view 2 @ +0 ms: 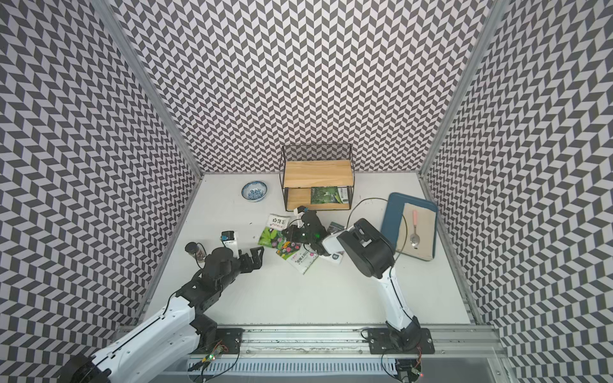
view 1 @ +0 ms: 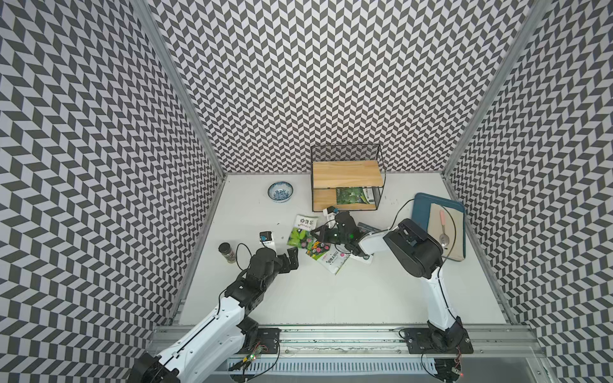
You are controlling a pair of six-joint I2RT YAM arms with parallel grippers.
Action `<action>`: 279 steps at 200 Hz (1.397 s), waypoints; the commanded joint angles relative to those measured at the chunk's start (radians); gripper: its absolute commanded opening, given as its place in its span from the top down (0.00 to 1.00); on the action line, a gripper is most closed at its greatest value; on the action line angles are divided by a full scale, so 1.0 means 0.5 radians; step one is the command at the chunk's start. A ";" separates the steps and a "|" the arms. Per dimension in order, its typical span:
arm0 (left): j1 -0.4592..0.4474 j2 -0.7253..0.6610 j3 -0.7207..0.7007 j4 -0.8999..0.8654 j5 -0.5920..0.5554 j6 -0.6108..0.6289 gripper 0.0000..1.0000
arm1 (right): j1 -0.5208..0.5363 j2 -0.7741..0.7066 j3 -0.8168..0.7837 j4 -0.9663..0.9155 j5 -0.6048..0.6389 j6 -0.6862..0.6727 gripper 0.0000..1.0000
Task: Take the seed bag off the shelf
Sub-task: Pick up the seed packet from the shelf, then place the seed packet at the center of the board, then pick up the seed packet from the shelf.
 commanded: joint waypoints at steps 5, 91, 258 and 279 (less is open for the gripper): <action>0.009 -0.023 0.009 0.023 0.003 0.001 0.00 | 0.067 -0.057 0.013 0.083 -0.006 -0.026 1.00; 0.013 -0.035 0.009 0.015 -0.010 -0.010 0.00 | 0.141 0.181 0.525 -0.203 -0.013 -0.070 1.00; 0.015 -0.034 0.003 0.019 -0.025 -0.015 0.00 | -0.126 -0.561 -0.293 -0.093 0.358 0.058 0.24; 0.016 -0.033 0.002 0.024 -0.018 -0.008 0.00 | -0.282 -0.703 -0.507 -0.030 0.438 0.174 0.23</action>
